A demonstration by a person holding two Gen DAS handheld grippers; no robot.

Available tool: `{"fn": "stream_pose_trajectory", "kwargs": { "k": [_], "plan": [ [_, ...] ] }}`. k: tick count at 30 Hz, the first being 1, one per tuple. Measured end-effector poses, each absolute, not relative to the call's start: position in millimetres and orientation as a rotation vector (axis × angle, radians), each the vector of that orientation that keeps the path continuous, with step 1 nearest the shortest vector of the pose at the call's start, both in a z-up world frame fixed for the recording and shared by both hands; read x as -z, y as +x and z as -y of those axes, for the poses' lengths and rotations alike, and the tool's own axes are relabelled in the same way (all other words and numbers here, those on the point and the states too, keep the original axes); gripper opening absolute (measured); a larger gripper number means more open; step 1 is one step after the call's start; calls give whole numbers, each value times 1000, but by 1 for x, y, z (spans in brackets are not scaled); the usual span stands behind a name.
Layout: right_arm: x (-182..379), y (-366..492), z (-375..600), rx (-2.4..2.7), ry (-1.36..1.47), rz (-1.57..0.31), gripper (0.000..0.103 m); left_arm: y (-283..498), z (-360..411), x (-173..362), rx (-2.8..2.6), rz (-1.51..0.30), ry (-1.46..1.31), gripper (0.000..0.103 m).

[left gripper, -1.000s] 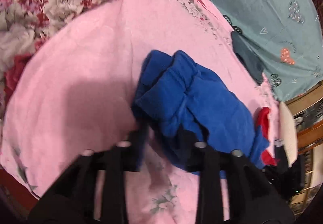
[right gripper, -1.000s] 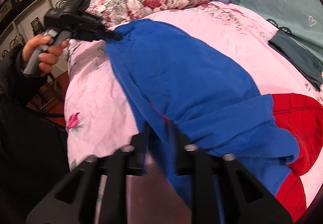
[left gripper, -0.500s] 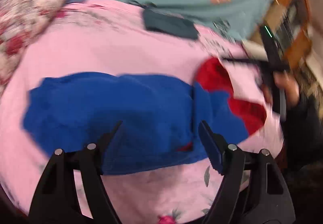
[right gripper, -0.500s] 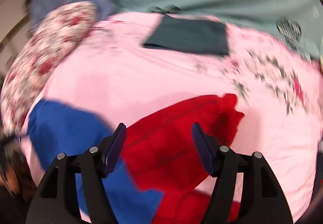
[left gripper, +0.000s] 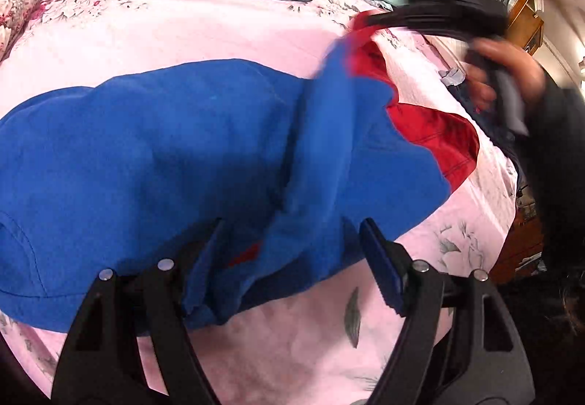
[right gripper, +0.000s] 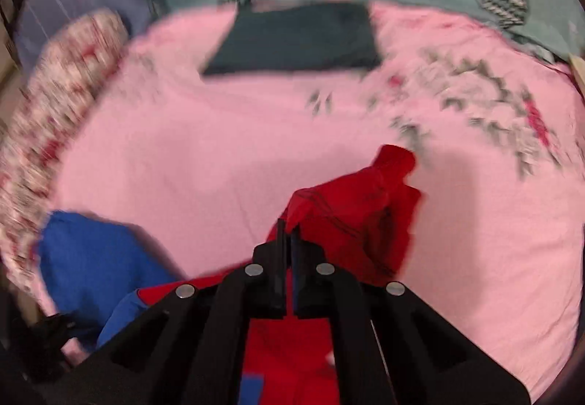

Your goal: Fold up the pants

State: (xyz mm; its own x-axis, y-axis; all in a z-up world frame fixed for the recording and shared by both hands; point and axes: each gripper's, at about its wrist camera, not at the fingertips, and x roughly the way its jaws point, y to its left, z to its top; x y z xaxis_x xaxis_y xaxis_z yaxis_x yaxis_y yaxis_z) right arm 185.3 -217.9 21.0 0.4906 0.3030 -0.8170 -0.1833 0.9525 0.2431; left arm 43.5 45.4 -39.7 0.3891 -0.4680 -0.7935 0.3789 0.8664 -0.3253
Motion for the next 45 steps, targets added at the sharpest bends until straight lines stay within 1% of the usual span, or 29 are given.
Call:
{"fn": "stream_pose_trajectory", "kwargs": {
  "k": [3, 5, 7, 9, 10, 12, 13, 15, 17, 18, 19, 20, 21, 23, 24, 25, 26, 27, 28, 30, 32, 34, 36, 37, 39, 40, 42, 44, 45],
  "plan": [
    [-61, 95, 282, -316, 275, -800, 1, 45, -47, 36, 562, -1034, -104, 76],
    [-67, 43, 301, -287, 266, -721, 1, 45, -45, 37, 579, -1038, -106, 76],
    [-40, -2, 310, -256, 274, -737, 1, 46, -44, 39, 583, -1045, -98, 78],
    [7, -21, 320, -208, 320, -832, 3, 48, -43, 41, 585, -1053, -90, 79],
    [33, -26, 327, -185, 371, -890, 5, 49, -42, 40, 585, -1060, -87, 79],
    [49, -33, 327, -171, 419, -911, 12, 49, -40, 38, 573, -1077, -81, 79],
    [44, -36, 326, -175, 418, -902, 16, 47, -38, 36, 573, -1084, -81, 79],
    [23, -43, 329, -151, 368, -857, 40, 39, -39, 28, 590, -1075, -90, 79],
    [-2, -49, 342, -114, 329, -794, 50, 32, -42, 16, 605, -1046, -101, 80],
    [-15, -47, 348, -92, 311, -765, 62, 30, -43, 10, 610, -1026, -108, 81],
    [-28, -41, 357, -56, 295, -737, 69, 30, -44, 2, 607, -1000, -113, 84],
    [-36, -34, 364, -24, 286, -724, 82, 31, -46, -5, 598, -969, -124, 86],
    [-41, -26, 372, -2, 277, -718, 86, 34, -46, -9, 587, -953, -137, 87],
    [-35, -1, 382, 41, 261, -747, 86, 44, -40, -8, 588, -951, -164, 88],
    [-24, 15, 384, 31, 268, -798, 79, 50, -34, -3, 589, -968, -156, 88],
    [-9, 24, 385, 4, 284, -855, 61, 56, -27, 7, 578, -999, -142, 88],
    [8, 33, 387, -53, 324, -924, 19, 62, -19, 21, 570, -1048, -134, 88],
    [23, 39, 389, -110, 375, -982, 19, 66, -14, 30, 565, -1079, -132, 88],
    [26, 39, 388, -126, 369, -969, 17, 68, -10, 40, 554, -1111, -128, 88],
    [10, 29, 383, -149, 320, -882, 9, 64, -6, 40, 548, -1078, -88, 88],
    [-21, 11, 389, -169, 321, -763, 8, 62, -3, 40, 548, -1077, -75, 89],
    [-38, -7, 392, -166, 295, -716, 8, 61, 0, 41, 546, -1076, -66, 89],
    [-21, -10, 394, -106, 264, -797, 9, 55, 1, 40, 549, -1067, -32, 89],
    [1, -8, 395, -64, 250, -883, 9, 52, 1, 41, 554, -1065, -18, 89],
    [34, -5, 399, -18, 253, -977, 17, 48, -1, 38, 563, -1070, -8, 89],
    [35, -7, 401, -3, 260, -960, 20, 46, -5, 36, 568, -1074, -17, 89],
    [16, -12, 400, 74, 215, -877, 31, 37, -10, 29, 563, -1070, -11, 89],
    [-16, -24, 390, 147, 160, -731, 40, 26, -18, 24, 539, -1064, 24, 89],
    [-29, -28, 379, 103, 174, -690, 40, 24, -22, 23, 524, -1065, 30, 89]
  ]
}}
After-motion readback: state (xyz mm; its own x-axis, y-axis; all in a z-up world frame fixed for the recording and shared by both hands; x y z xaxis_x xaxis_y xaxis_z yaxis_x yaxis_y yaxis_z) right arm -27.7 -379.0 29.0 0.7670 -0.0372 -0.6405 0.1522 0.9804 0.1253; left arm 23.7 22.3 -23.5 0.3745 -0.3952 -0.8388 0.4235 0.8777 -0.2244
